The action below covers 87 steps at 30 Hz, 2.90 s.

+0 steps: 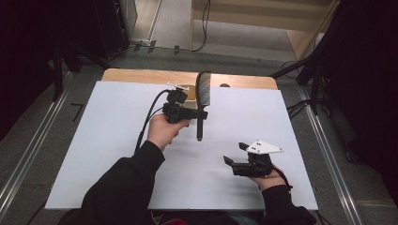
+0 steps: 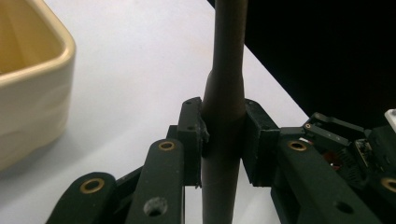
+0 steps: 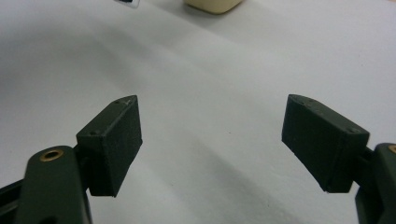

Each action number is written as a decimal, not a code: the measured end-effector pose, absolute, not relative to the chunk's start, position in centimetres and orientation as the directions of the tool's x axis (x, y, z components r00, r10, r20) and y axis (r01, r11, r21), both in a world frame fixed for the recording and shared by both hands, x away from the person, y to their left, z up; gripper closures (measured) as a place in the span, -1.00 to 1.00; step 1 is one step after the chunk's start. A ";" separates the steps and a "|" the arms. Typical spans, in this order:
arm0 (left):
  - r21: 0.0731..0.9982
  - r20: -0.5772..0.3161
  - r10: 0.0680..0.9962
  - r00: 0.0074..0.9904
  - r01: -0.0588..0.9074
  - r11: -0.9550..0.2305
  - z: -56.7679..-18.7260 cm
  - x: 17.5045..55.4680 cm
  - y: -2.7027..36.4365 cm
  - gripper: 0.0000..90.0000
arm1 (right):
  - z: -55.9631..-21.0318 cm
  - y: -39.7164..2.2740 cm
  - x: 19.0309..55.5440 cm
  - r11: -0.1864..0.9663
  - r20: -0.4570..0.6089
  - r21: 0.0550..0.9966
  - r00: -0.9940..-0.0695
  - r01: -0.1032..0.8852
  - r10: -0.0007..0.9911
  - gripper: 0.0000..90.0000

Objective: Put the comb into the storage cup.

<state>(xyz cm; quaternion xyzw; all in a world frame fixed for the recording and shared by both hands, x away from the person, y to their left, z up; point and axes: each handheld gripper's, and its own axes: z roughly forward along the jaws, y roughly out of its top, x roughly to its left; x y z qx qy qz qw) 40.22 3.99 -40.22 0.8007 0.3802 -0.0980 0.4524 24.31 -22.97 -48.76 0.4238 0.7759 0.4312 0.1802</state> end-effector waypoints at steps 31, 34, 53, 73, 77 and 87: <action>0.678 -0.495 0.528 0.690 0.687 -0.261 -38.3 43.8 5.4 0.61 | -48.9 -23.9 23.6 0.272 0.090 0.815 -0.576 0.511 0.812 -0.59; 0.677 -0.504 0.528 0.684 0.692 -0.249 -38.1 44.3 5.6 0.61 | -48.9 -23.9 23.5 0.272 0.092 0.815 -0.577 0.512 0.811 -0.59; 0.708 -0.472 0.552 0.687 0.669 -0.227 -36.3 46.2 6.4 0.61 | -48.9 -24.0 23.6 0.269 0.092 0.818 -0.577 0.508 0.812 -0.59; 0.743 -0.438 0.592 0.676 0.643 -0.184 -34.6 48.2 7.3 0.61 | -48.8 -23.7 23.6 0.271 0.096 0.823 -0.592 0.500 0.800 -0.59; 0.753 -0.422 0.606 0.674 0.633 -0.179 -34.6 48.7 7.3 0.61 | -48.7 -23.7 23.6 0.266 0.098 0.827 -0.593 0.495 0.799 -0.59; 0.757 -0.405 0.641 0.652 0.632 -0.165 -35.1 50.2 7.8 0.61 | -48.6 -23.8 23.7 0.271 0.089 0.830 -0.596 0.487 0.798 -0.59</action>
